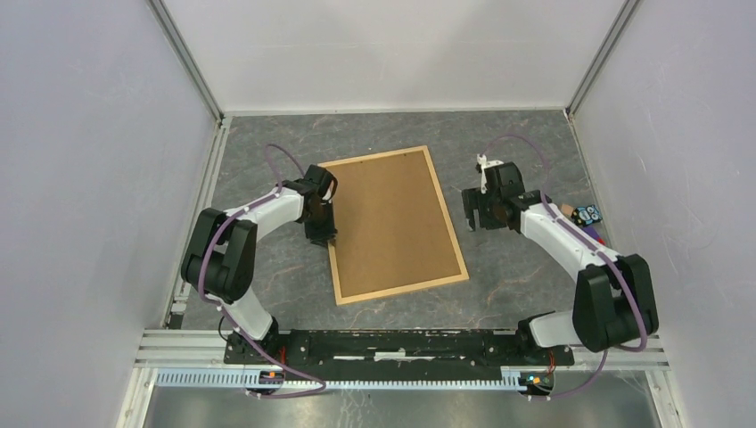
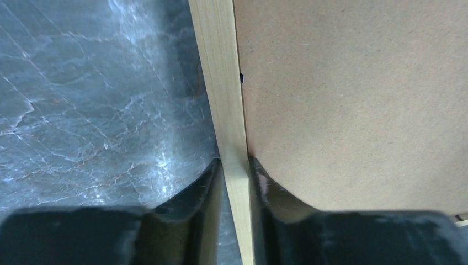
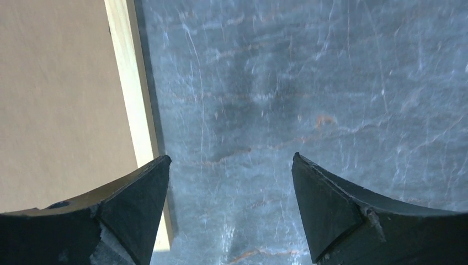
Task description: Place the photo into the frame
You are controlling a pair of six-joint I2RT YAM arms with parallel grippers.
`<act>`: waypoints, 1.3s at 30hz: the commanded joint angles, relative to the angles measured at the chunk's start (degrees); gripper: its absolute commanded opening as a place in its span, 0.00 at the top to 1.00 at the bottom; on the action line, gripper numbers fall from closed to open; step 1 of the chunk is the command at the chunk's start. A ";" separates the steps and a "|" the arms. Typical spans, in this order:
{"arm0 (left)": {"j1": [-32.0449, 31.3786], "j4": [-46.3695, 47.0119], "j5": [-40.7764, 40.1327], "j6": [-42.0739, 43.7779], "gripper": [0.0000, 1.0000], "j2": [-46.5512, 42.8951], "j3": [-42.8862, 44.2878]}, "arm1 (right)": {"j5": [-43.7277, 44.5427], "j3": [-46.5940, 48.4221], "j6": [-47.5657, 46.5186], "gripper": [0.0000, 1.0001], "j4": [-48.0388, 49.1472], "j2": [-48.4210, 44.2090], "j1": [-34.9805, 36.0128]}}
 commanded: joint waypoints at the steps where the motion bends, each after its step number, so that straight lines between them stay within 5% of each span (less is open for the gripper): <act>1: -0.43 -6.38 1.40 3.51 0.59 -0.06 -2.13 | 1.04 8.08 -1.75 0.14 0.48 5.86 -0.13; 3: -0.28 -4.74 2.31 2.79 0.46 -0.16 -2.48 | -1.54 11.22 -2.01 0.14 -0.28 9.52 -0.15; 6: -0.25 -3.84 3.91 2.81 0.44 1.48 -1.99 | -5.49 13.56 -1.25 0.15 0.47 12.35 -0.10; 13: -2.12 -7.39 -1.78 5.67 0.74 5.10 -0.21 | -6.74 17.36 -2.84 0.15 -0.21 16.04 -0.08; 22: -4.74 -8.76 3.12 8.87 0.94 1.57 -1.32 | -5.58 21.58 -1.10 0.18 -0.97 21.92 -0.61; 33: -10.25 -4.82 5.18 6.06 0.98 1.41 -4.16 | -5.12 31.27 1.03 0.31 -2.53 31.30 -1.74; 39: -10.58 -5.43 4.26 5.98 0.98 3.21 -3.17 | -5.53 33.55 1.91 0.49 -2.71 35.25 -2.82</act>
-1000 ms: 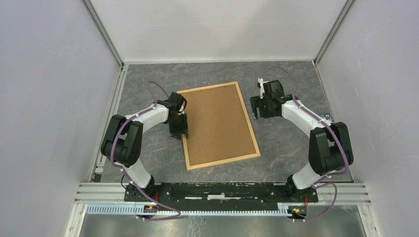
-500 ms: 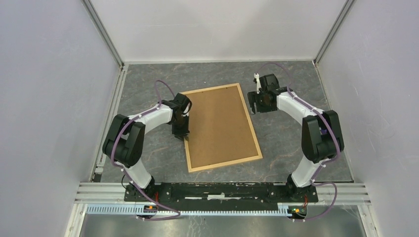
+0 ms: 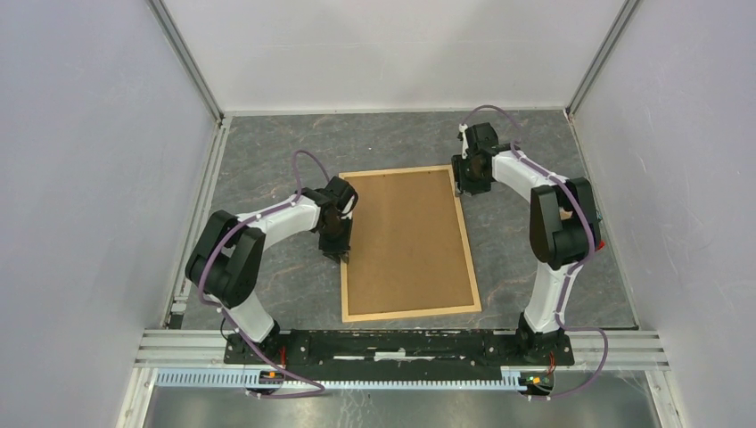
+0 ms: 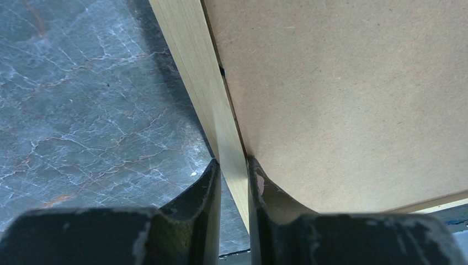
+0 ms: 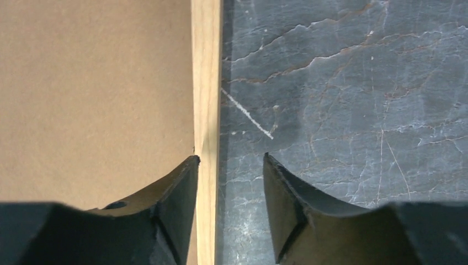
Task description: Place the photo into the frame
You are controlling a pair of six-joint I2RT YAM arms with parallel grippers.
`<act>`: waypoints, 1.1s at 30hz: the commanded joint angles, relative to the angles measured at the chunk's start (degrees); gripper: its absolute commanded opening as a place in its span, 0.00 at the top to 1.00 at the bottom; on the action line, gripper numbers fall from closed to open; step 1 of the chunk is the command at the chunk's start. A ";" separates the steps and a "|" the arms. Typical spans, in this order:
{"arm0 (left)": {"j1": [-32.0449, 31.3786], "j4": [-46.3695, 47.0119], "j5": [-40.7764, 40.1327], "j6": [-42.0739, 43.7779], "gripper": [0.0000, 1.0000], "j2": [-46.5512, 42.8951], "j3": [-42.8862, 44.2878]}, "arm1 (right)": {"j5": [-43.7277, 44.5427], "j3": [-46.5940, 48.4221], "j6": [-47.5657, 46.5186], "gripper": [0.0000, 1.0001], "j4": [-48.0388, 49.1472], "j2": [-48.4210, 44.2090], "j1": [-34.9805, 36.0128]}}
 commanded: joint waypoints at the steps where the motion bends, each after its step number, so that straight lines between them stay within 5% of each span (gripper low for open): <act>1: -1.24 -1.15 0.81 2.00 0.98 3.98 -1.69 | 0.13 3.24 1.17 0.51 -0.62 2.52 -0.82; 5: -1.17 -1.19 0.59 2.00 0.98 4.24 -1.64 | 0.08 1.79 1.41 0.58 -0.12 1.94 -1.15; 33: -1.23 -1.48 -0.76 2.06 0.98 4.29 -1.19 | -2.89 -0.37 0.75 0.55 0.15 4.04 -0.70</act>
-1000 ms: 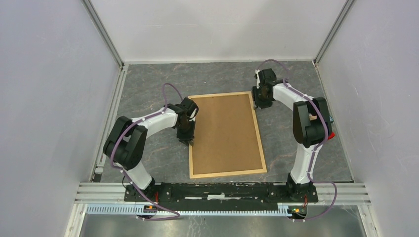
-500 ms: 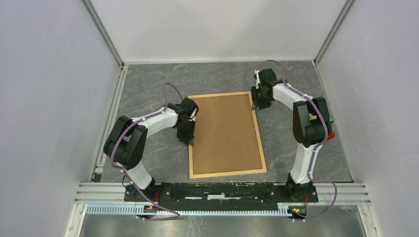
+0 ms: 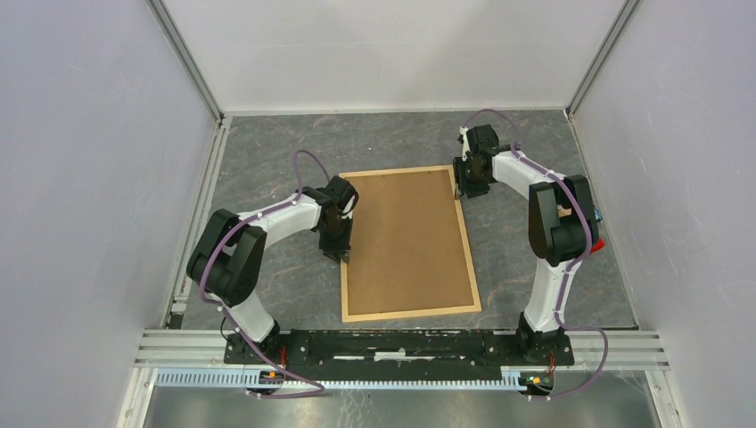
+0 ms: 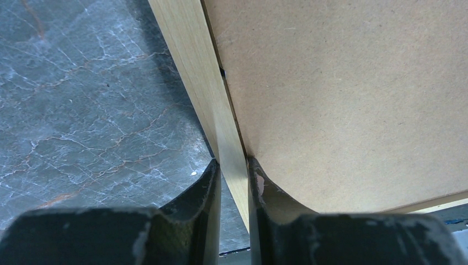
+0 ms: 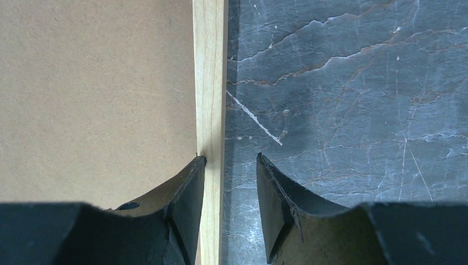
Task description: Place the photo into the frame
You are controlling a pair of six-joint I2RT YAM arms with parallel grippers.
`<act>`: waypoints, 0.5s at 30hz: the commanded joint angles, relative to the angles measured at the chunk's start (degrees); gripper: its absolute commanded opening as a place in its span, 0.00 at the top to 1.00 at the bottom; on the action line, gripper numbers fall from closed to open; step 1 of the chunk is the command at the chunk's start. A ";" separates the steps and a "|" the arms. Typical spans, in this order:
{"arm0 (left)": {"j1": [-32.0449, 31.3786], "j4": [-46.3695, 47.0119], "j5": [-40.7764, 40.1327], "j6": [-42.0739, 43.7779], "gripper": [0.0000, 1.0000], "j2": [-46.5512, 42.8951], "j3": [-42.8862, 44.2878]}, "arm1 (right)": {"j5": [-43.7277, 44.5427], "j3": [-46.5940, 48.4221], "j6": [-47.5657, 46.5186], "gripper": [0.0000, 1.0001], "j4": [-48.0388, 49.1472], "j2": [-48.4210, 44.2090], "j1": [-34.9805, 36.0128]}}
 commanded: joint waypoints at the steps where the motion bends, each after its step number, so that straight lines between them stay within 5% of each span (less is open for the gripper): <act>1: -1.20 -0.55 -0.74 2.02 0.98 3.39 -2.06 | 0.30 -0.80 -0.20 0.54 0.01 1.37 0.39; 15: -1.17 -0.57 -0.97 1.99 0.98 3.37 -2.06 | -0.14 -0.82 -0.34 0.54 0.27 2.14 0.60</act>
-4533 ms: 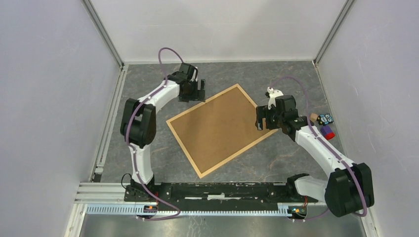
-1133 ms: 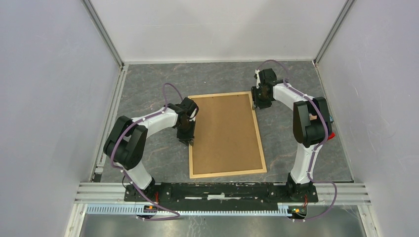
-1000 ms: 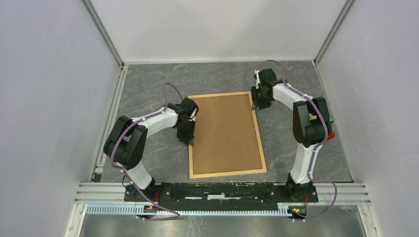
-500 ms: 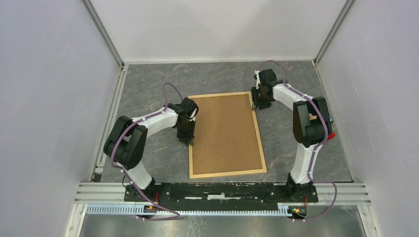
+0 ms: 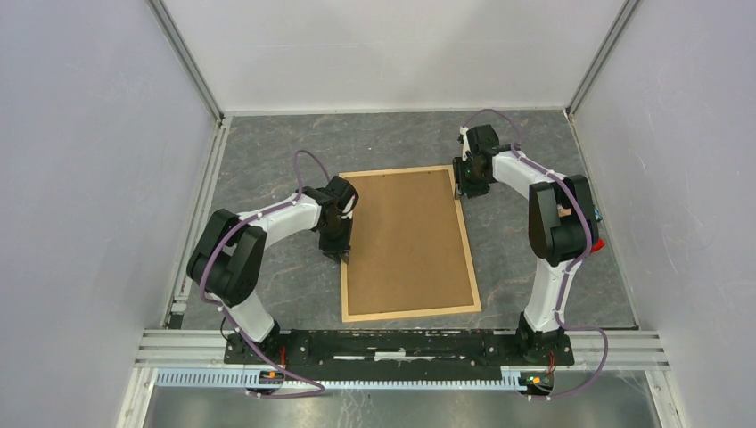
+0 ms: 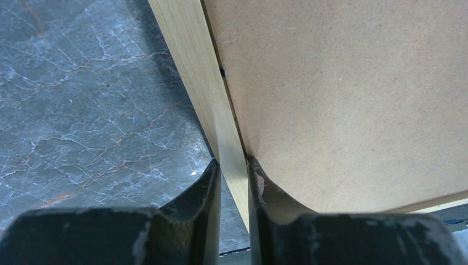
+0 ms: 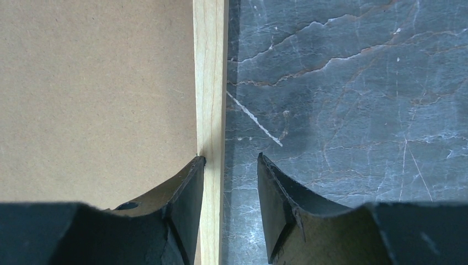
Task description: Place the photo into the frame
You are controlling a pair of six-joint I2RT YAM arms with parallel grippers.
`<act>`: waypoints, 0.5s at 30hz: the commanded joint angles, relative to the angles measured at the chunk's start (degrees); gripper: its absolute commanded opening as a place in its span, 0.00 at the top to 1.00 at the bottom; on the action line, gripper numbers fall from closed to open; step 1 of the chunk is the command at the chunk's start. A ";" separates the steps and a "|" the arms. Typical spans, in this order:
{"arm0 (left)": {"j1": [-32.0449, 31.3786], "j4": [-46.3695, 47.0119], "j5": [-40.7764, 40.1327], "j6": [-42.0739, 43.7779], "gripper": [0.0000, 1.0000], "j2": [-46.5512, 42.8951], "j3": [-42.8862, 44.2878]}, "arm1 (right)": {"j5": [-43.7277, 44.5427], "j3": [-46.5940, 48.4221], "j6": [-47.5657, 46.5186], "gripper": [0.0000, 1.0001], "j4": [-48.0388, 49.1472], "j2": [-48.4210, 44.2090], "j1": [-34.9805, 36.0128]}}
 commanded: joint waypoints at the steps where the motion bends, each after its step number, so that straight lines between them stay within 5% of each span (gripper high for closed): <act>1: -1.15 -0.55 -0.73 1.99 0.98 3.33 -2.06 | 0.18 -0.78 -0.32 0.54 0.06 2.23 0.46; 15: -1.20 -0.51 -0.74 2.02 0.98 3.18 -2.06 | 1.14 -0.63 -0.46 0.52 -0.41 3.02 0.92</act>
